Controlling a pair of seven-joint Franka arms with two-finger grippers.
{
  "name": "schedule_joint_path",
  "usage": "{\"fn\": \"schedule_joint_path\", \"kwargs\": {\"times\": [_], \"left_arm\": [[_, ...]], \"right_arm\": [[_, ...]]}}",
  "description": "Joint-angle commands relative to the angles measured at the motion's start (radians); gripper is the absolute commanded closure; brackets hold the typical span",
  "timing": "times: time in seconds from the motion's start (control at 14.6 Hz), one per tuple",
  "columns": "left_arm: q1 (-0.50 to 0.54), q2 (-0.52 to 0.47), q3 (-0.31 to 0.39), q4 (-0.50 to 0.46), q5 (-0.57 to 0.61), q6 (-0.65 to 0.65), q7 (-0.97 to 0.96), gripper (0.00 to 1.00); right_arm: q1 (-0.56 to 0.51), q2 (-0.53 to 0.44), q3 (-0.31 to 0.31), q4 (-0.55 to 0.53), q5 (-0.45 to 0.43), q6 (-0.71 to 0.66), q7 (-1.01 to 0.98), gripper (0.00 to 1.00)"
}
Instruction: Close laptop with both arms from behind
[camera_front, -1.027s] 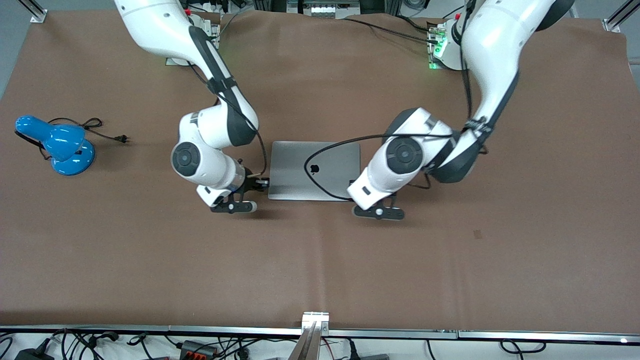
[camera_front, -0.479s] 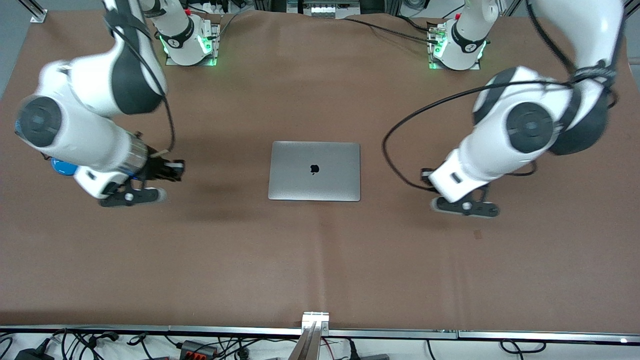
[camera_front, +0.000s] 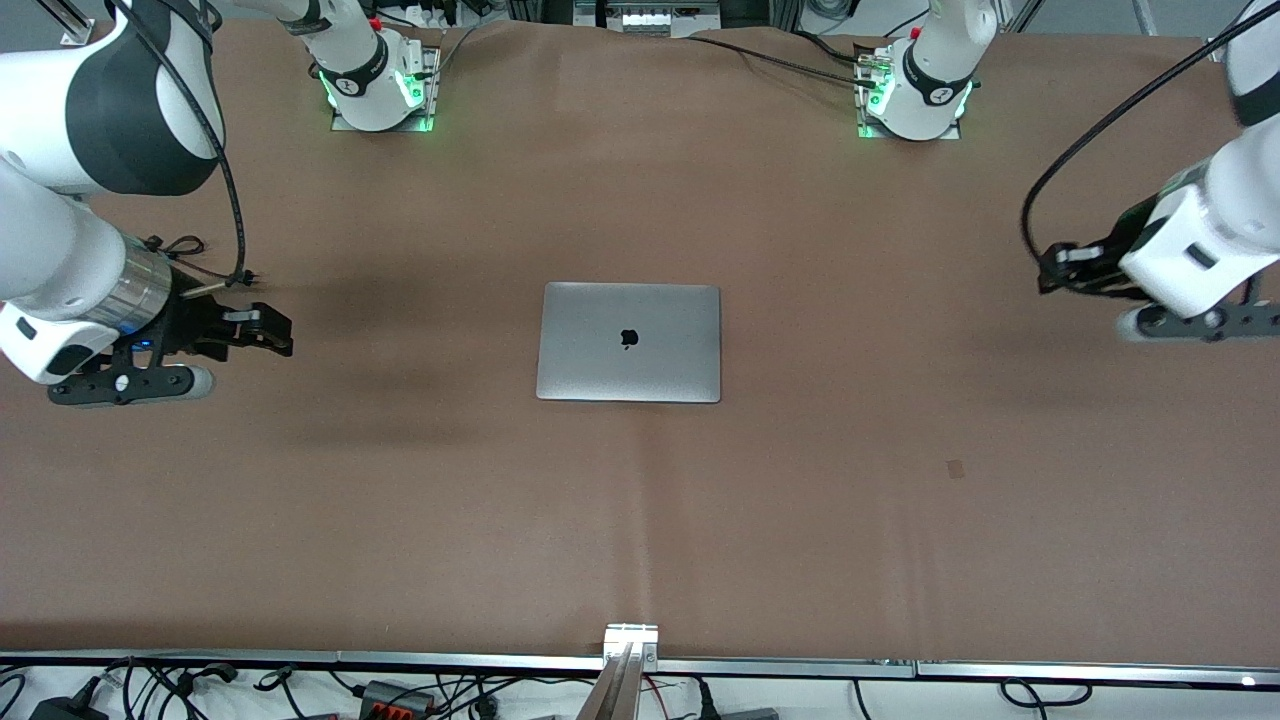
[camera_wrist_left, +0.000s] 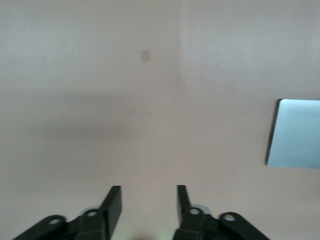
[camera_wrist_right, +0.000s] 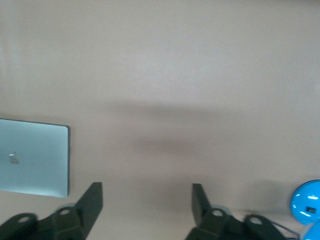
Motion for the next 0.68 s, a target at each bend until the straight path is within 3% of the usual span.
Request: {"fn": "schedule_joint_path", "kwargs": {"times": [0.0,0.14,0.21,0.34,0.48,0.62], "left_arm": [[-0.075,-0.03,0.092,-0.081,-0.024,0.04,0.015,0.0],[-0.086,-0.041,0.097,-0.09,-0.024,0.075,0.013,0.0],[-0.085,-0.043,0.097,-0.094,-0.027,0.086,0.015,0.0],[-0.074,-0.055,0.1,-0.151,-0.055,0.171,0.022,0.0],[-0.074,-0.128,0.104,-0.259,-0.055,0.239,0.022,0.0],[-0.074,-0.129,0.104,-0.262,-0.049,0.241,0.028,0.0]], "right_arm": [[-0.181,-0.011,0.129,0.057,-0.026,-0.021,-0.027,0.0],[-0.399,-0.023,0.332,0.085,-0.047,-0.023,-0.018,0.0],[-0.469,-0.038,0.397,0.085,-0.076,-0.015,-0.016,0.0],[-0.531,-0.052,0.46,0.083,-0.137,-0.012,-0.009,0.0],[-0.587,-0.069,0.529,0.073,-0.183,-0.008,-0.004,0.0],[-0.594,-0.069,0.532,0.073,-0.187,-0.021,-0.004,0.0]]}}
